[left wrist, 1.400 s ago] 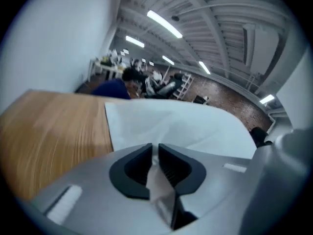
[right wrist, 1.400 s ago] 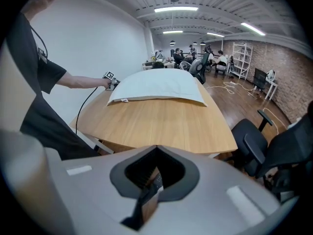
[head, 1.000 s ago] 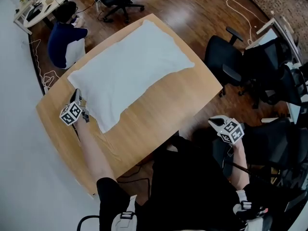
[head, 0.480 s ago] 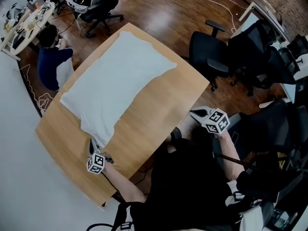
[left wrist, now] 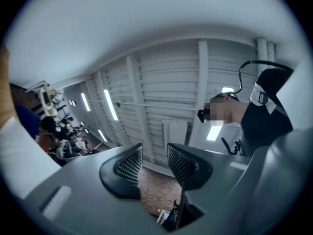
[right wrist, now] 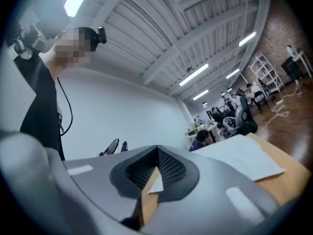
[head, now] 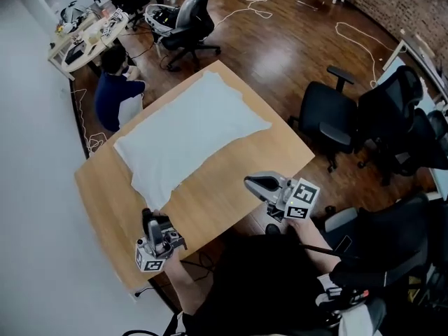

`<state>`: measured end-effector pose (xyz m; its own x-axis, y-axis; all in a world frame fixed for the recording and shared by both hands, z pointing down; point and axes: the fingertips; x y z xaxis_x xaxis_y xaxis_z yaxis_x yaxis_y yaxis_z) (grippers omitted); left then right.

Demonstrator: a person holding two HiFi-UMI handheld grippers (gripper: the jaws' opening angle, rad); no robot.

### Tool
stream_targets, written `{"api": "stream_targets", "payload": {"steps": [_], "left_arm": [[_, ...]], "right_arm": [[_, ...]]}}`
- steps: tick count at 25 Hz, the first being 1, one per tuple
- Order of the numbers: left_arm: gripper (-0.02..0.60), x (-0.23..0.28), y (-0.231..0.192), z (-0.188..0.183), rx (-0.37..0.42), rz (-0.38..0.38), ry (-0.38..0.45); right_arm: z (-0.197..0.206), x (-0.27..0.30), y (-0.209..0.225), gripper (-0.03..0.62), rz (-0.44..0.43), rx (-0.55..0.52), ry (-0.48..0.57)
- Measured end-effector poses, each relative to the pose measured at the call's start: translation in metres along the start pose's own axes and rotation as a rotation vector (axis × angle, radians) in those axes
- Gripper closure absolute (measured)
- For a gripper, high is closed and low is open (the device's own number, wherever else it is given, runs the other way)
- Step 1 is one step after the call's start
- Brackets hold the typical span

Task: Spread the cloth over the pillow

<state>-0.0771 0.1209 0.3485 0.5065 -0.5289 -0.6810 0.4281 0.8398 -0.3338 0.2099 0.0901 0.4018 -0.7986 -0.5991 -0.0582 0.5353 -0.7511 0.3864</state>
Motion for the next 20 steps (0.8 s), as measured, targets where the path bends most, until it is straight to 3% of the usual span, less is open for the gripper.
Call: {"api": "stream_targets", "payload": {"steps": [3,6,10,16,20], "left_arm": [[0.445,0.058,0.067,0.026,0.05,0.123,-0.087],[0.505,0.091,0.128,0.051,0.085,0.191,-0.155],[0.58,0.105,0.184,0.083,0.135,0.201,-0.228],[0.58,0.116,0.246,0.12,0.15,0.189,-0.278],[0.58,0.133,0.27,0.133,0.153,0.238,-0.294]], "right_arm": [[-0.038,-0.04,-0.01,0.591,-0.062,-0.02,0.116],[-0.059,-0.084,-0.018,0.591,-0.113,-0.011,0.197],[-0.058,-0.131,-0.029,0.591,-0.187,0.001,0.238],[-0.057,-0.165,-0.03,0.591,-0.273,0.014,0.226],[-0.074,-0.185,-0.041,0.591,-0.306,-0.038,0.279]]}}
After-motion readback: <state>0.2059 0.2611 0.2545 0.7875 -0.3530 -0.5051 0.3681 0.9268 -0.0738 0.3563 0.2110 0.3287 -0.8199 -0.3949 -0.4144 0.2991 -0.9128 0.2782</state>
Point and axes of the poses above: the fingertips, and each gripper's own axes: x forward along the fingers, y to its right, z out of its underside, and after that the axes turned 4 degrees about z, right-handed
